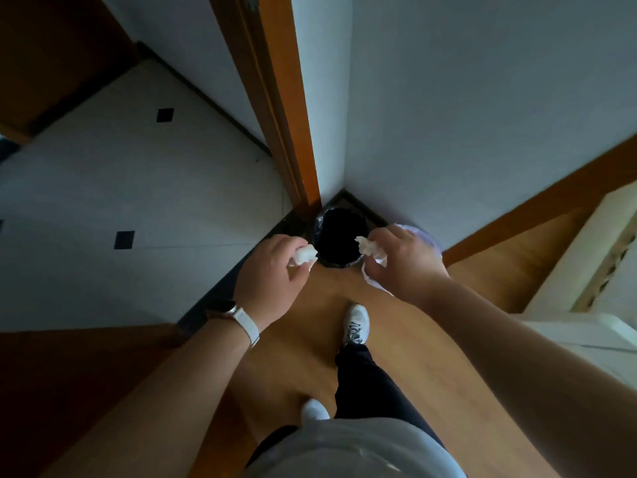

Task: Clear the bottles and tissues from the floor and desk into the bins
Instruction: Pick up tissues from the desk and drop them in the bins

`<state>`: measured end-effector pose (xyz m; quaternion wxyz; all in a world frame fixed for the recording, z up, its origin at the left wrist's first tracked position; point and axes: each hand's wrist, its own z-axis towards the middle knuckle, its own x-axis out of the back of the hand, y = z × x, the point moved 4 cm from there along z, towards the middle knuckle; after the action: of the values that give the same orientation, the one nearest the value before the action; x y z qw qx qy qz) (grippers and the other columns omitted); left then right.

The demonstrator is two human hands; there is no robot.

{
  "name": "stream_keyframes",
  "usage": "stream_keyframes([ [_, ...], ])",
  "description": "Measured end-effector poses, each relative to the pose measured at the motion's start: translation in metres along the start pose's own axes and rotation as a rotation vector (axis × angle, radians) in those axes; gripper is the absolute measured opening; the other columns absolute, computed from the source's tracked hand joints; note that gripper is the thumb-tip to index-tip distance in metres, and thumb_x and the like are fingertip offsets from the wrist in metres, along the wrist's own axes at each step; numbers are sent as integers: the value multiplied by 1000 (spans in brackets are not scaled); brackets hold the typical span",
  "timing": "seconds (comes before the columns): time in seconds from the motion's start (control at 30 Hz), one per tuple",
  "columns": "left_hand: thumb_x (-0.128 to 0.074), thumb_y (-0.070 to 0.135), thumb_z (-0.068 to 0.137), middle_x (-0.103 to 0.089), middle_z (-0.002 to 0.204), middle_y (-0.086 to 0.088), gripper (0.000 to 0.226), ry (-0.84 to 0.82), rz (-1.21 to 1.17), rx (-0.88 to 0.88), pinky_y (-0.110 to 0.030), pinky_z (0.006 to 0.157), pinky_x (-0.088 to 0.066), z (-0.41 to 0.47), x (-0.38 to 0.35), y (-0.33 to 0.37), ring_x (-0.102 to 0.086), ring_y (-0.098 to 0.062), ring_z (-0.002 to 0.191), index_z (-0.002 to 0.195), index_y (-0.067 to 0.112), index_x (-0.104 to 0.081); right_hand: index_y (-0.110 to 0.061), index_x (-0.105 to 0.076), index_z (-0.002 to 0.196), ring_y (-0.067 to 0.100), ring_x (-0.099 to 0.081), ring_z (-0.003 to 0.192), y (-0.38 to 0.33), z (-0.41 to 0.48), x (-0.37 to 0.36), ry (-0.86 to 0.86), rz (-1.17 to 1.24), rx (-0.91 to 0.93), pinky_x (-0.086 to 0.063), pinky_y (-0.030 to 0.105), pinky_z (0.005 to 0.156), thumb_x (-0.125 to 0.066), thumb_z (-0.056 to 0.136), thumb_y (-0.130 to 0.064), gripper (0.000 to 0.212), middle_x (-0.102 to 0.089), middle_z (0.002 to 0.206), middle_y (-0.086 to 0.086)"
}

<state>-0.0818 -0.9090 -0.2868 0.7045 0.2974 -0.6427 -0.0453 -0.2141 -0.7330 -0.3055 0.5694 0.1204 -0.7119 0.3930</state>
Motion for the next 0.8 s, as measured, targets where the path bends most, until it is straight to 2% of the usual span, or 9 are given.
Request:
stream_keyframes([
  [0.1,-69,26,88,-65,112,0,30,-70,17,11,-9,71,-39,48,-29,-7,-60,-15,97,117,16,-64,-16,-64,110,28,-62,88,35,39,-16,-49,45,-65,-50,35,65,-64,83,-27,29,-65,100,5],
  [0.23,-66,25,90,-64,111,0,29,-105,-21,80,-22,73,-46,99,-63,-16,-58,-16,98,117,15,-63,-17,-61,114,28,-59,101,75,80,-42,-173,48,-142,-50,44,81,-55,86,-33,33,-62,110,5],
  [0.33,-65,25,90,-62,108,2,27,-139,-52,112,-22,73,-45,123,-85,-23,-56,-13,95,115,16,-62,-14,-62,111,32,-62,95,95,104,-61,-227,94,-158,-50,47,79,-54,82,-37,38,-63,103,7],
  [0.43,-65,22,90,-62,109,1,26,-175,-61,115,-22,74,-44,143,-105,-38,-57,-14,97,116,17,-62,-15,-60,117,29,-59,102,108,126,-79,-263,66,-176,-49,45,83,-57,87,-29,33,-61,110,7],
  [0.57,-64,18,90,-62,111,0,28,-188,-92,178,-25,78,-48,172,-141,-77,-57,-15,97,118,15,-61,-18,-58,113,25,-57,98,123,151,-121,-318,74,-202,-50,42,76,-56,87,-30,28,-60,107,4],
  [0.63,-64,20,90,-61,109,2,28,-192,-113,207,-20,78,-46,184,-167,-102,-55,-11,94,118,15,-62,-19,-57,112,25,-58,97,133,162,-153,-345,54,-206,-50,41,74,-55,88,-31,27,-60,106,3],
  [0.7,-65,21,90,-57,105,8,26,-182,-148,285,-6,73,-37,193,-197,-129,-51,-5,90,115,16,-63,-20,-56,115,25,-58,99,145,172,-187,-372,12,-192,-45,35,72,-55,89,-32,29,-59,109,2],
  [0.73,-65,21,90,-56,103,11,24,-181,-165,329,-2,69,-34,196,-213,-144,-50,-3,89,113,17,-63,-20,-55,118,25,-57,100,151,177,-205,-383,-13,-187,-41,33,71,-55,90,-32,31,-58,110,3],
  [0.8,-64,21,90,-55,101,13,21,-217,-185,368,-4,67,-33,201,-249,-172,-50,-3,87,110,18,-64,-20,-54,122,26,-57,101,164,188,-243,-386,-44,-194,-39,32,71,-56,89,-33,35,-57,112,3],
])
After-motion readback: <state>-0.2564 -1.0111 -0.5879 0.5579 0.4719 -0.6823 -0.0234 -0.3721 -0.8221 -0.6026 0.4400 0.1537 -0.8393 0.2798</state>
